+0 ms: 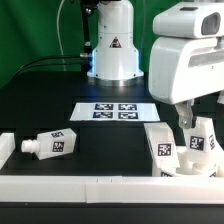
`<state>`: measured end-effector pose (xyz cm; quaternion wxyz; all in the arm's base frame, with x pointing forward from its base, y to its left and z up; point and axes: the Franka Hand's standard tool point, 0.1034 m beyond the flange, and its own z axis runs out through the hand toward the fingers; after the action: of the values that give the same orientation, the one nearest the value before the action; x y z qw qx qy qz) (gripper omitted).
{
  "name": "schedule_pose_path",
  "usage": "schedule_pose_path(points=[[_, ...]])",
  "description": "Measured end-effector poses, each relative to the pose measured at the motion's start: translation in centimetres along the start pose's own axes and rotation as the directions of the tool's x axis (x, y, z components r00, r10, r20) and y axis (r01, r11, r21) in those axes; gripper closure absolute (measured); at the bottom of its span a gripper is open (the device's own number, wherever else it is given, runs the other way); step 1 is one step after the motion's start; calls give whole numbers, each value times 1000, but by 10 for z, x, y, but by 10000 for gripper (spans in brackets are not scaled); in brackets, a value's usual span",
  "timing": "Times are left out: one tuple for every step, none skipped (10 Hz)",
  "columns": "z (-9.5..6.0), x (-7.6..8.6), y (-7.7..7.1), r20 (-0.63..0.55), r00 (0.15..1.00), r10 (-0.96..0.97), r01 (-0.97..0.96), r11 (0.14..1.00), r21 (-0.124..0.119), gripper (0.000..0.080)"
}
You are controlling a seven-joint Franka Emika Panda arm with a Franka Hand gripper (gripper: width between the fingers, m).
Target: Assemble stool
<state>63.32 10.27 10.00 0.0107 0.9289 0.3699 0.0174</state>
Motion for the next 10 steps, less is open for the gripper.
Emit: schedule_pose_path(points=[[7,-1,1,0,1000,-20,20,1000,-3,151],[16,-3,2,2,1000,-27,27,1000,-7,151],[20,-3,5,-1,1000,-21,21,1000,-12,151],[21,-3,5,0,1000,-3,3,1000,-12,151],[21,-4,6,1,1000,-2,2,1000,-12,272],[21,-4,5,0,998,59,-59,998,-12,409],[21,-4,5,-1,989,145,-145,989,-11,409],[21,-4,5,-2,968,250,-250,968,-11,465],[22,-4,5,-2,955,296,-296,955,-11,465],[23,-2,3,0,875,483,-483,875,-7,465]])
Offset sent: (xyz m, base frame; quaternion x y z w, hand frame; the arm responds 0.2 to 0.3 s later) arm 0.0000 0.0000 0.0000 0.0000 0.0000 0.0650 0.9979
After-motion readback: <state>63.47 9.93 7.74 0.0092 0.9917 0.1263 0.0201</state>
